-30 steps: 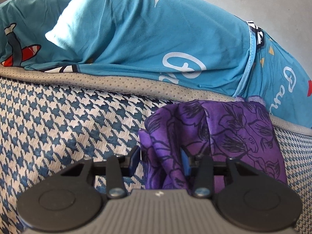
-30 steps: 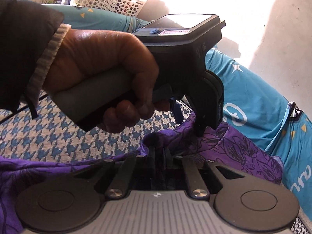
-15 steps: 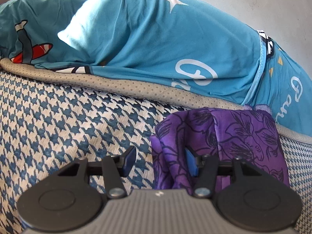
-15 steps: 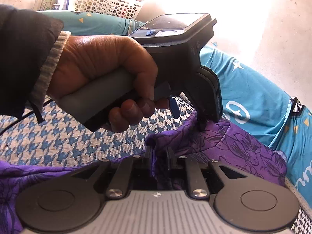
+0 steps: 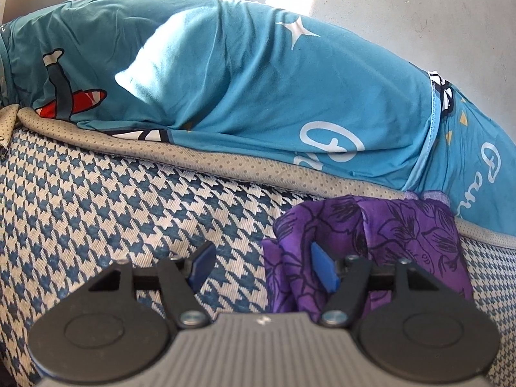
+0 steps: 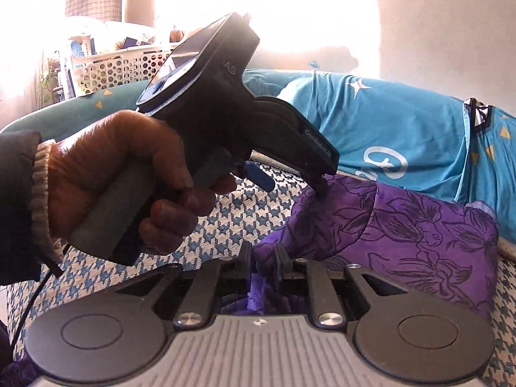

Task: Fold clothes

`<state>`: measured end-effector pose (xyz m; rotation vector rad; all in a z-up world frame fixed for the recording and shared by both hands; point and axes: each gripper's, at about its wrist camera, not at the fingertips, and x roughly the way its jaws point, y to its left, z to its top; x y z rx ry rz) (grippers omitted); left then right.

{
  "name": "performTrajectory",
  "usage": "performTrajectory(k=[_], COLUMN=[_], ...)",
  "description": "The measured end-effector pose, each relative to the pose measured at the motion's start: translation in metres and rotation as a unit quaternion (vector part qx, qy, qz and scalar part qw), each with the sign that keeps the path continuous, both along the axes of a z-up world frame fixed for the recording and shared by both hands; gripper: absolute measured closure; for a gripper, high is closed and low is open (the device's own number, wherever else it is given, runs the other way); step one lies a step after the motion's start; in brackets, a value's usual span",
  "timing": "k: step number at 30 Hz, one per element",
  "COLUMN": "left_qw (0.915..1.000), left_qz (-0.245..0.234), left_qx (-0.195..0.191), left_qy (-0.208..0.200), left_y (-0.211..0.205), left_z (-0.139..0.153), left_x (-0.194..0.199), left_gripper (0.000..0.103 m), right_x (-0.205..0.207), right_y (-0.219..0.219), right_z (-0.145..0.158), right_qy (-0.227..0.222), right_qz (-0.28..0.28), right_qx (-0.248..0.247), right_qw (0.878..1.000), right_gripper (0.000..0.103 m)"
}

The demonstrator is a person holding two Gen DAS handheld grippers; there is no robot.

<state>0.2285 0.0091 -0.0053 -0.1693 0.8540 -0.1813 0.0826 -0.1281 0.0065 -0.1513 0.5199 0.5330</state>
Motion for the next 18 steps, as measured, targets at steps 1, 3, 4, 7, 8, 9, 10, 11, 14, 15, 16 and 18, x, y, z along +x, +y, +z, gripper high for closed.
performTrajectory(k=[1, 3, 4, 7, 8, 9, 10, 11, 14, 15, 16, 18], left_qw=[1.0000, 0.9998, 0.9997, 0.9992, 0.9993, 0.9993, 0.9995, 0.9996, 0.9991, 0.9988, 0.9984, 0.9980], left_qz=[-0.001, -0.002, -0.003, -0.003, -0.001, 0.002, 0.003, 0.003, -0.007, -0.009, -0.008, -0.008], left_qx=[0.006, 0.019, 0.025, 0.040, 0.038, 0.036, 0.033, 0.028, 0.037, 0.041, 0.046, 0.049], left_qy=[0.000, -0.001, -0.001, -0.001, 0.001, 0.004, 0.004, 0.000, -0.021, -0.027, -0.032, -0.039], left_y=[-0.001, -0.002, -0.003, -0.005, -0.003, -0.001, 0.001, 0.002, 0.000, -0.001, -0.001, 0.003], left_z=[-0.001, -0.002, -0.003, -0.006, -0.007, -0.008, -0.007, -0.004, 0.012, 0.017, 0.022, 0.029], left_x=[-0.001, -0.002, -0.003, -0.004, -0.004, -0.005, -0.006, -0.008, -0.021, -0.027, -0.033, -0.049], left_gripper=[0.040, 0.040, 0.039, 0.034, 0.034, 0.034, 0.034, 0.034, 0.034, 0.031, 0.028, 0.025], right_x=[0.002, 0.006, 0.008, 0.011, 0.011, 0.011, 0.010, 0.010, 0.009, 0.008, 0.008, 0.006], right_y=[0.002, 0.006, 0.006, 0.008, 0.008, 0.009, 0.010, 0.011, 0.006, 0.003, 0.001, -0.005], right_z=[-0.004, -0.011, -0.013, -0.018, -0.019, -0.019, -0.018, -0.016, -0.008, -0.005, -0.002, 0.004], right_qy=[0.003, 0.010, 0.011, 0.021, 0.023, 0.022, 0.021, 0.020, 0.026, 0.029, 0.032, 0.039], right_qz=[0.000, -0.002, -0.003, -0.005, -0.009, -0.011, -0.011, -0.011, -0.021, -0.027, -0.032, -0.041], right_qx=[-0.002, -0.003, -0.003, 0.001, 0.000, -0.003, -0.006, -0.005, 0.012, 0.018, 0.025, 0.039], right_qw=[1.000, 1.000, 1.000, 1.000, 1.000, 1.000, 1.000, 1.000, 0.999, 0.999, 0.999, 0.998], right_gripper=[0.088, 0.087, 0.087, 0.085, 0.085, 0.084, 0.084, 0.083, 0.083, 0.082, 0.082, 0.081])
